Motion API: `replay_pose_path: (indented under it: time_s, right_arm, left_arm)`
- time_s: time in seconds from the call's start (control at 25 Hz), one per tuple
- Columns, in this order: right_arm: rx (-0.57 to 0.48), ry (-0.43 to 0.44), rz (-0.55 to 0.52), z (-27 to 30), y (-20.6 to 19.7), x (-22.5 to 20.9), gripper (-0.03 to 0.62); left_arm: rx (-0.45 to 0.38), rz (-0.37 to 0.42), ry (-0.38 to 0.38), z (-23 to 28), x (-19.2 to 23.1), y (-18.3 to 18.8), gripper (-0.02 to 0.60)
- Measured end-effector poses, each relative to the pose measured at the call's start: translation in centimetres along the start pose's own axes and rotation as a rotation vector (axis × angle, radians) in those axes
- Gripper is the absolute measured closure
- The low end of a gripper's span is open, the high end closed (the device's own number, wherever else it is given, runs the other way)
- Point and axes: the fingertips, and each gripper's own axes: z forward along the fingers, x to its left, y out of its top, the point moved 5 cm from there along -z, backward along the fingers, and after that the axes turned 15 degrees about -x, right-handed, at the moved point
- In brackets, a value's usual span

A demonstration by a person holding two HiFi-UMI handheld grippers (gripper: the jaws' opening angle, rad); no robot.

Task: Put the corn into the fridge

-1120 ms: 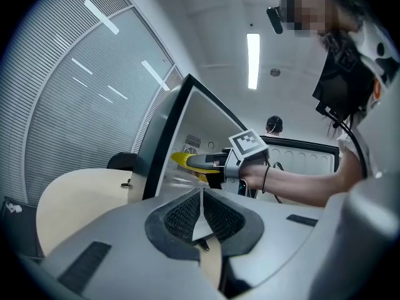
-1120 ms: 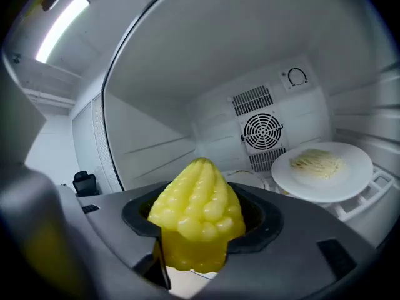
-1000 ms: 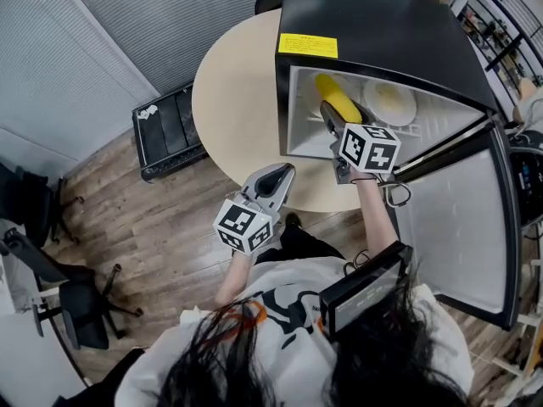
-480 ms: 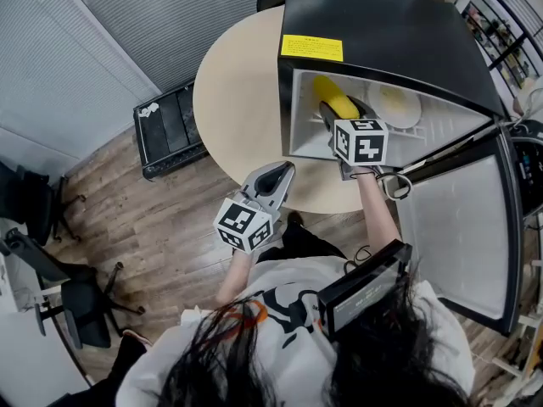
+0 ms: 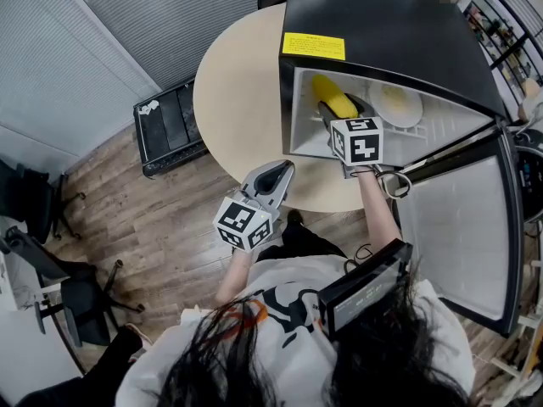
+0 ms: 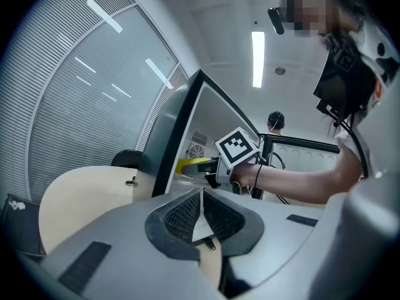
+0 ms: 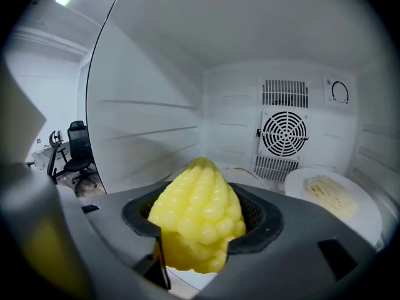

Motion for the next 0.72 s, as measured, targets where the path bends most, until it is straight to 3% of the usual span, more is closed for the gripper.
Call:
replay_pose_path:
  time_s: [0.72]
  right_arm:
    - [-0.031,0.001,0.012,-0.05,0.23,-0.16,0.333]
  left_arm:
    - [0.008,0.001,-0.008,-0.1,-0.31,-0.18,0.568]
